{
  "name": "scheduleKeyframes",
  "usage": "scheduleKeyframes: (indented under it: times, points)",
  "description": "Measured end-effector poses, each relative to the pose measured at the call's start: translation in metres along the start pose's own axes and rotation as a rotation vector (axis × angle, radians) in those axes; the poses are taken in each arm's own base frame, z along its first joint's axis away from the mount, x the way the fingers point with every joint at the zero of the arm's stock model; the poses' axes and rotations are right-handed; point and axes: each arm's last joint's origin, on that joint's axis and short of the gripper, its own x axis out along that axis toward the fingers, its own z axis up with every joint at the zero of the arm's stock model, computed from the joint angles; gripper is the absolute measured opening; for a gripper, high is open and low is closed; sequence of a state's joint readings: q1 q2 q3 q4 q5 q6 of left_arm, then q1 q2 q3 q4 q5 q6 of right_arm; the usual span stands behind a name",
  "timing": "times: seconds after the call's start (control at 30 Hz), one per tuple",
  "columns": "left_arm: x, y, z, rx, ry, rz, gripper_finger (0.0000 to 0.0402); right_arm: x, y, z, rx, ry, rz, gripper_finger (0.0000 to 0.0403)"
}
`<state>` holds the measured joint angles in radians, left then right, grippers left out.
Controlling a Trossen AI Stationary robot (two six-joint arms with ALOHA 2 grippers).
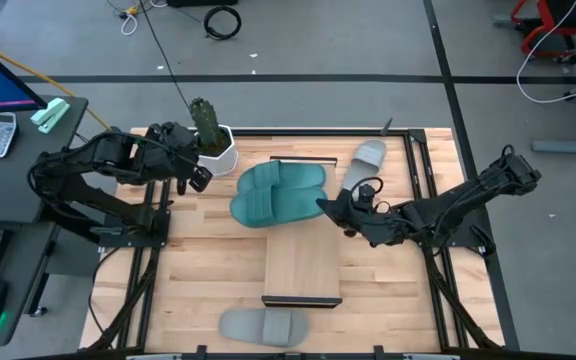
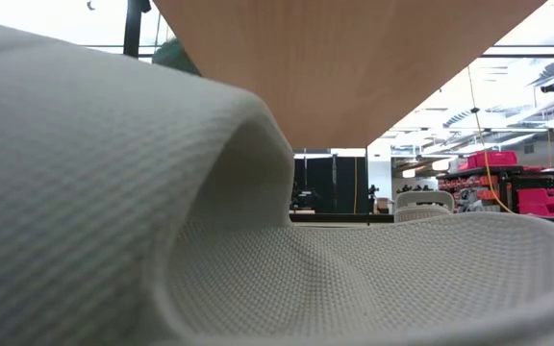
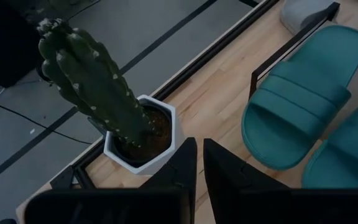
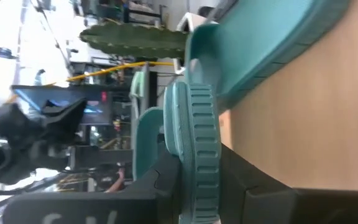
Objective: Pick and place slides into the shelf
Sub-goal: Put the green slide on the shelf
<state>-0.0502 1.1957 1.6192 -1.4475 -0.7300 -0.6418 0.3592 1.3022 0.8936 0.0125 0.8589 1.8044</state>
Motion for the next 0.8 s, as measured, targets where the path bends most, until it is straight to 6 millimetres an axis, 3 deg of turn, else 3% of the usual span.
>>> scheduleKeyframes:
  times: [0.8]
  points:
    - [0.000,0.000,0.000,0.010,-0.006,0.009,0.0024,0.010,-0.016,0.014,-0.061,0.005,-0.172,0.0068]
